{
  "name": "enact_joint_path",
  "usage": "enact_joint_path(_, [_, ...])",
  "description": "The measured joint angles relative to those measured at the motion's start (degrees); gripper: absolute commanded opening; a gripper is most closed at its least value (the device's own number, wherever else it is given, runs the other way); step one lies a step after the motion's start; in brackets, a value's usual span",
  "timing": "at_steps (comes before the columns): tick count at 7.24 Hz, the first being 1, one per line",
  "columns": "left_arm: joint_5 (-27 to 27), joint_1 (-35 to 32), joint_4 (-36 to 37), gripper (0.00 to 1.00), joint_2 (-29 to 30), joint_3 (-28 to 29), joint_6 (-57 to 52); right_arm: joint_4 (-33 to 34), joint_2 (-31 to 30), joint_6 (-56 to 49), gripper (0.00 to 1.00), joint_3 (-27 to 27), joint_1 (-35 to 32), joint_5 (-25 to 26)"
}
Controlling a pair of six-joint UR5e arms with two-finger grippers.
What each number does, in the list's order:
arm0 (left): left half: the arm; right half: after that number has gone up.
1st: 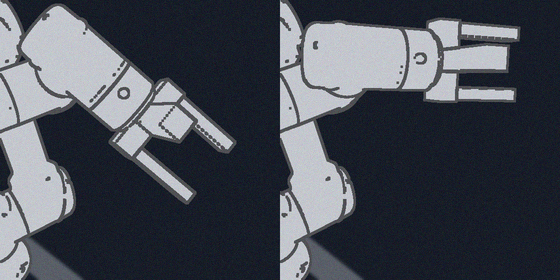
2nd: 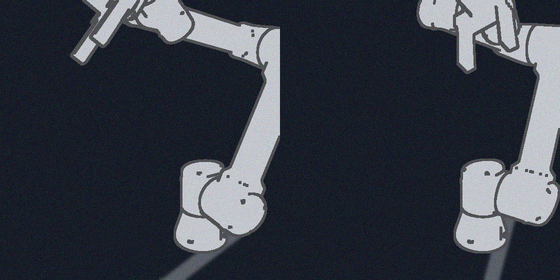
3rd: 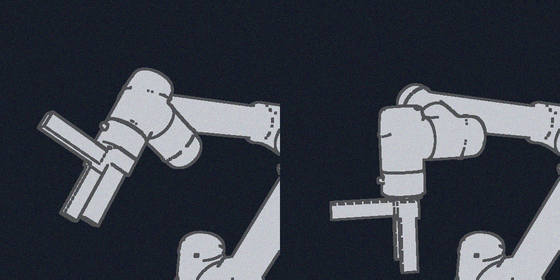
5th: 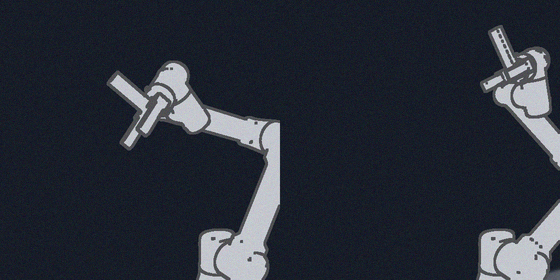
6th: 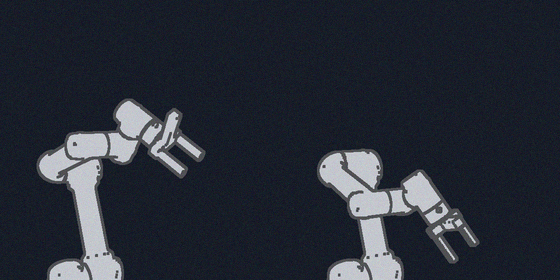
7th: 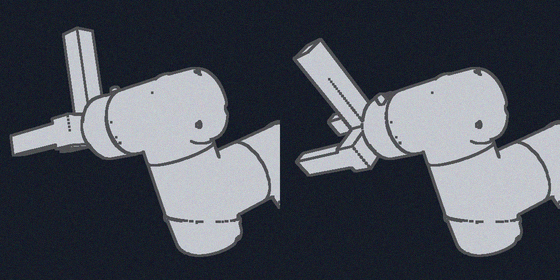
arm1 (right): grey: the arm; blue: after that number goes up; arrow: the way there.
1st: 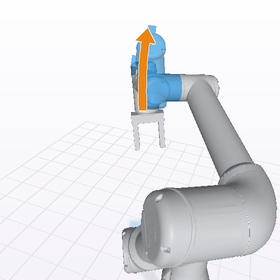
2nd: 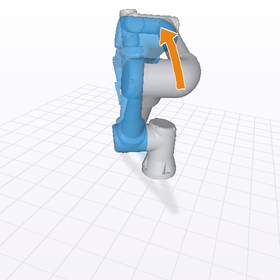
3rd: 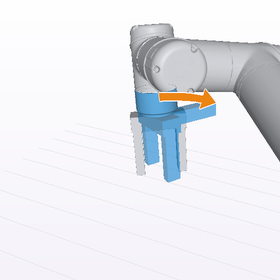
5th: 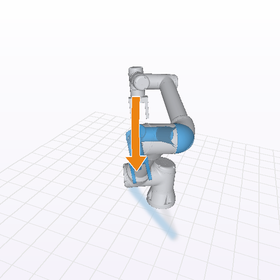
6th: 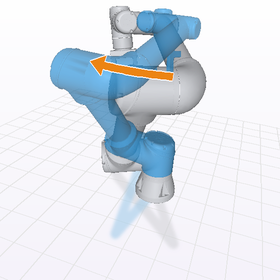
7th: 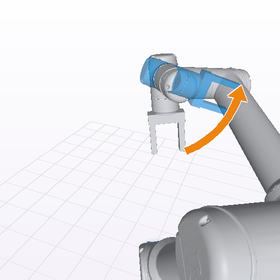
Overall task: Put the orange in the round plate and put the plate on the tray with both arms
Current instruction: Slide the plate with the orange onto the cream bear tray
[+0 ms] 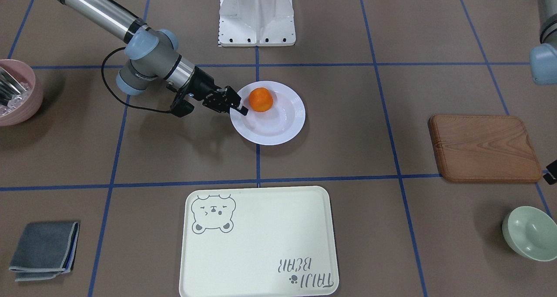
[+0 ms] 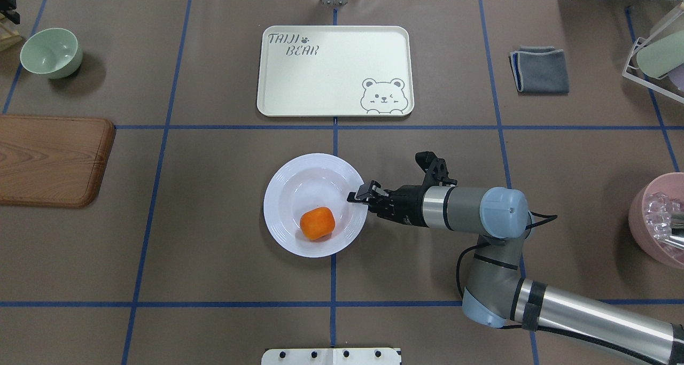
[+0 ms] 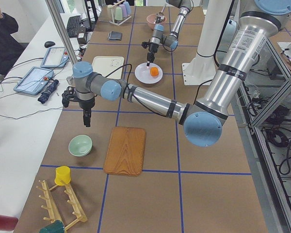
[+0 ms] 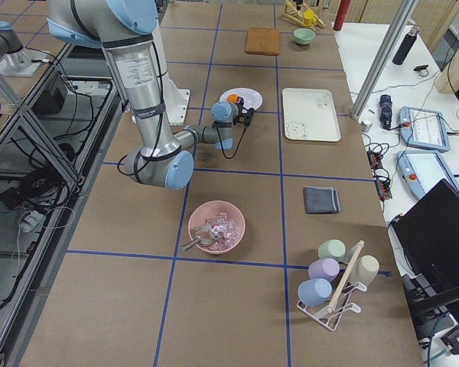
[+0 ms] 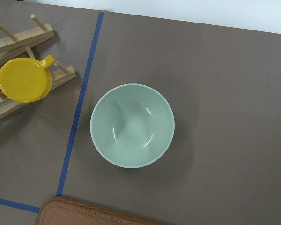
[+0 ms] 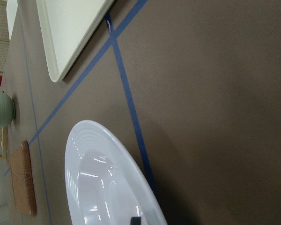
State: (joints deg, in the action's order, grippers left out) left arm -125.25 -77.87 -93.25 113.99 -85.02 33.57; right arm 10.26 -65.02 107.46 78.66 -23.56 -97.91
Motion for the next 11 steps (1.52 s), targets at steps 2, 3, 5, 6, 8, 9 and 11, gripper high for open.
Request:
enact_joint_path(2, [0.0, 0.0, 0.0, 0.99, 0.0, -0.1, 0.0, 0.0, 0.1, 0.2, 0.35, 0.0, 0.0, 0.0])
enact_joint_path(3, [0.0, 0.0, 0.0, 0.99, 0.0, -0.1, 0.0, 0.0, 0.1, 0.2, 0.3, 0.0, 0.0, 0.0])
enact_joint_path(5, [0.0, 0.0, 0.0, 0.99, -0.1, -0.1, 0.0, 0.0, 0.3, 1.5, 0.21, 0.2, 0.0, 0.0])
enact_joint_path(6, [0.0, 0.0, 0.0, 0.99, -0.1, -0.1, 0.0, -0.1, 0.5, 2.3, 0.18, 0.3, 0.0, 0.1])
enact_joint_path(8, [0.0, 0.0, 0.0, 0.99, -0.1, -0.2, 0.0, -0.1, 1.0, 2.7, 0.12, 0.5, -0.1, 0.1])
enact_joint_path(9, [0.0, 0.0, 0.0, 0.99, -0.1, -0.2, 0.0, -0.1, 1.2, 2.8, 0.03, 0.5, -0.1, 0.2])
enact_joint_path(11, [0.0, 0.0, 0.0, 0.99, -0.1, -0.1, 0.0, -0.1, 1.5, 2.8, 0.0, 0.7, -0.1, 0.9])
